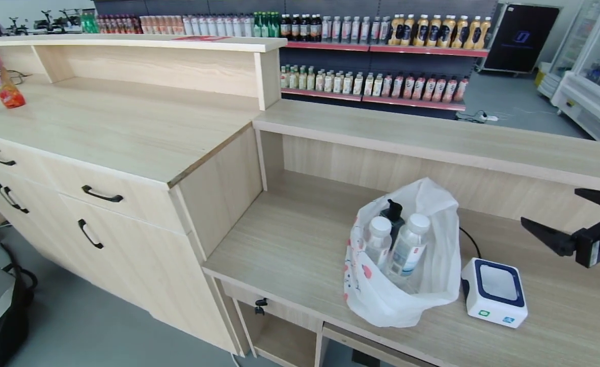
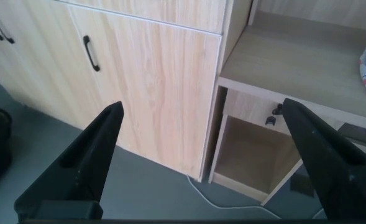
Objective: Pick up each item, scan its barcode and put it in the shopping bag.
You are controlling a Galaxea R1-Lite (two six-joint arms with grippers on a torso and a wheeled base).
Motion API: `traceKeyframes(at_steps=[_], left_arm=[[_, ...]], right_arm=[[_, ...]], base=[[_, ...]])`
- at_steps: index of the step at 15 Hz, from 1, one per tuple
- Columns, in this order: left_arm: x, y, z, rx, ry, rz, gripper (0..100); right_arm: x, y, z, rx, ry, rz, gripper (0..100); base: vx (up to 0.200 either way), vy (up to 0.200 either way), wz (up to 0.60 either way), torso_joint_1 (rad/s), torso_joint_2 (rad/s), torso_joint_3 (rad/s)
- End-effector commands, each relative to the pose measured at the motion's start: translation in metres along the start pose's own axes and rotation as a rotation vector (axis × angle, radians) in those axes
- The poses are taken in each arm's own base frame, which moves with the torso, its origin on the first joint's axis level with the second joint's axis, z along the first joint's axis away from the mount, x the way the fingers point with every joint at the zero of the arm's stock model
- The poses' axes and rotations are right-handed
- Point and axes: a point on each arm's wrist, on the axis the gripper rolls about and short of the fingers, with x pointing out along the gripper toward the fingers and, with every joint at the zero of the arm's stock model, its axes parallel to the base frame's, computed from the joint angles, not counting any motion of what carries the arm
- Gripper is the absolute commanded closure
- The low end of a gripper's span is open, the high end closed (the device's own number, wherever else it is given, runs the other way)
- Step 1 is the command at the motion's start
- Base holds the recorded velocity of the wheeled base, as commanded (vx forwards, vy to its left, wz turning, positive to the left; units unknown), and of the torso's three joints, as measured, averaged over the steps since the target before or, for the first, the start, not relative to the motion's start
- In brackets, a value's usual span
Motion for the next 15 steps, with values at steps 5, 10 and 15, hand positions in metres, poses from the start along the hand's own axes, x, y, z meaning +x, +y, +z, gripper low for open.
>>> traceKeyframes(at_steps=[5,10,15], left_arm=[[0.000,0.000,0.000,0.000,-0.001,0.000,0],[0.000,0.000,0.000,0.000,-0.001,0.000,0],[0.000,0.000,0.000,0.000,-0.001,0.000,0]], right_arm=[[-0.031,-0.003,0.028,0.078,-0.012,-0.176,0],[-0.052,0.011,0.013,0.253,0.121,-0.179,0],[-0.091,0.030,0.014,0.363,0.166,-0.161,0]], base=[[0.000,0.000,-0.60,-0.154,0.39,0.225],[0.000,0.000,-0.24,-0.120,0.32,0.191],[0.000,0.000,0.00,-0.004,0.02,0.011]])
